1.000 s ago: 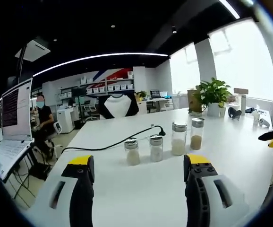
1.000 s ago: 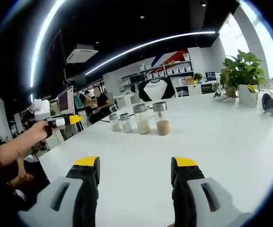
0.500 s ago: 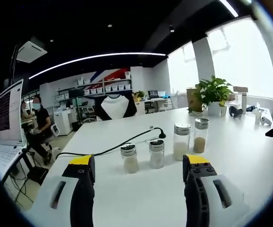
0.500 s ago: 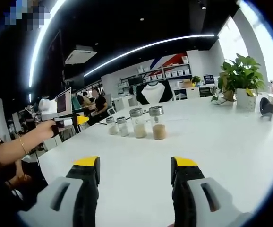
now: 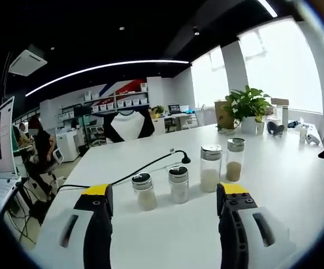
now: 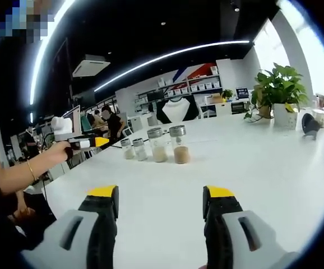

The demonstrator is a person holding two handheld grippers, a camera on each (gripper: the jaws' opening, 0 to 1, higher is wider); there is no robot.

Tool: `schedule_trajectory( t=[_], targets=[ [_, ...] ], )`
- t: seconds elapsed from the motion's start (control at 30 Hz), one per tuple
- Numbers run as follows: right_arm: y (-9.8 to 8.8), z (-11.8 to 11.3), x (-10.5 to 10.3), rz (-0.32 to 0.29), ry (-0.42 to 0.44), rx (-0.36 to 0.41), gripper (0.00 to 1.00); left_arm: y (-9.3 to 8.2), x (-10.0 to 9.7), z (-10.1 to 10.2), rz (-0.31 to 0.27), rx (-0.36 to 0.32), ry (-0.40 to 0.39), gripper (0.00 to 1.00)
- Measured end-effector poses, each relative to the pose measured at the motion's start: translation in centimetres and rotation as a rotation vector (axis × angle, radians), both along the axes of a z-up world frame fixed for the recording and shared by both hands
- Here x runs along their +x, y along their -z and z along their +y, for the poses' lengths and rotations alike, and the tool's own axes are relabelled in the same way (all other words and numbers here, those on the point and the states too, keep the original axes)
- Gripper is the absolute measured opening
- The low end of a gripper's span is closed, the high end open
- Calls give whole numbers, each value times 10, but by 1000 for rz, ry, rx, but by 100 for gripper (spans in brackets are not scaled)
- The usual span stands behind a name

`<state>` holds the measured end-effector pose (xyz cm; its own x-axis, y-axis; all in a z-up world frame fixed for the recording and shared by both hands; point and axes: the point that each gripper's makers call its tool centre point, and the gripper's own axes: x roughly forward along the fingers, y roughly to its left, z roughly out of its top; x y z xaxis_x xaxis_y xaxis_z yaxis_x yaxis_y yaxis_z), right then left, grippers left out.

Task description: Rotate the seasoning bottle until the label or dispensing opening points toward the visible target arrow and the bottle remains upright within the marked orientation range

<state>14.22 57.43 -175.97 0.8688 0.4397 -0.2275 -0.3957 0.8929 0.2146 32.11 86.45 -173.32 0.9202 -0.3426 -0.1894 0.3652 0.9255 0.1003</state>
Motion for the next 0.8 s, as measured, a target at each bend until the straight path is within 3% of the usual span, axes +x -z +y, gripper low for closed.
schedule_trajectory(
  t=[0.4,0.63,0.8],
  targets=[
    [0,7,-4,2,-15,-6,60,12,11,-5,15,4,31,80],
    [-1,5,2,3,-24,-18,60,13,19,-11,5,-6,41,80],
    [-5,3,7,-9,-10,-9,60,24,26,-14,19,1,36,79]
  ],
)
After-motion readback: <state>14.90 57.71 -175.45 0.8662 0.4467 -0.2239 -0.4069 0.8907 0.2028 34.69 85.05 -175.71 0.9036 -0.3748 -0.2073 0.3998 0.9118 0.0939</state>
